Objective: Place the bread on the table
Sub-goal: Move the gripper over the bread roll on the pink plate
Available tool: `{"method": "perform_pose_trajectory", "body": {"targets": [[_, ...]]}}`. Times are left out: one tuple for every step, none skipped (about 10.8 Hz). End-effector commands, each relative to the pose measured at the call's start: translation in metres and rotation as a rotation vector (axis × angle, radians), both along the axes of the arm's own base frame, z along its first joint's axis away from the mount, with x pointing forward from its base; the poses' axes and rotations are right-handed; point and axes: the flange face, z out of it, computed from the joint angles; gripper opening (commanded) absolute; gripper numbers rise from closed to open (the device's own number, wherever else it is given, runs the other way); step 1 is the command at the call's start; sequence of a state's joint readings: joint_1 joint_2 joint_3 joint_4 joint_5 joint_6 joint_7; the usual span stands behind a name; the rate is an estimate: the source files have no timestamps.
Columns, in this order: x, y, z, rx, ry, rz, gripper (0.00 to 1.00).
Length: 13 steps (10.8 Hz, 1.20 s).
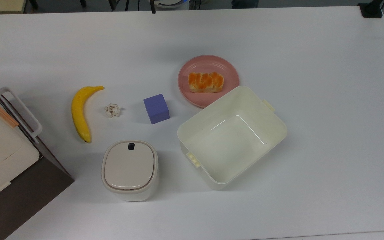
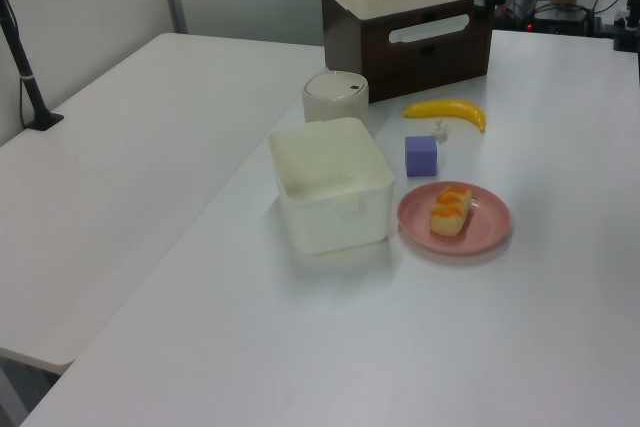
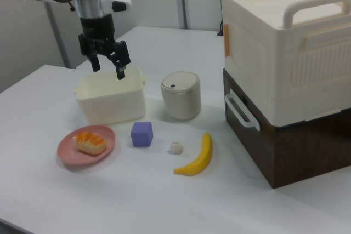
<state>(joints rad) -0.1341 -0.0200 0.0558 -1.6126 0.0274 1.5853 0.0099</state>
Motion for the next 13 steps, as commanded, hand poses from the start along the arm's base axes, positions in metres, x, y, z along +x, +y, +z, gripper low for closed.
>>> {"method": "perform_pose_trajectory", "body": {"targets": [[-0.011,0.009,-0.014,-0.010,0.083,0.325,1.00],[-0.009,0.022,-0.022,-0.050,0.109,0.390,1.00],[-0.008,0.033,-0.032,-0.094,0.139,0.469,1.00],[-0.005,0.040,-0.048,-0.129,0.183,0.558,1.00],[-0.001,0.046,-0.054,-0.153,0.209,0.674,1.00],[0.004,0.050,-0.063,-0.150,0.231,0.765,1.00],[0.009,0.056,-0.073,-0.162,0.253,0.803,1.00],[0.015,0.078,-0.087,-0.182,0.261,0.803,1.00],[0.020,0.096,-0.107,-0.217,0.269,0.759,1.00],[0.022,0.115,-0.130,-0.258,0.278,0.740,1.00],[0.019,0.129,-0.152,-0.284,0.285,0.744,1.00],[0.017,0.139,-0.164,-0.302,0.283,0.742,1.00],[0.018,0.154,-0.179,-0.312,0.303,0.753,1.00]]}}
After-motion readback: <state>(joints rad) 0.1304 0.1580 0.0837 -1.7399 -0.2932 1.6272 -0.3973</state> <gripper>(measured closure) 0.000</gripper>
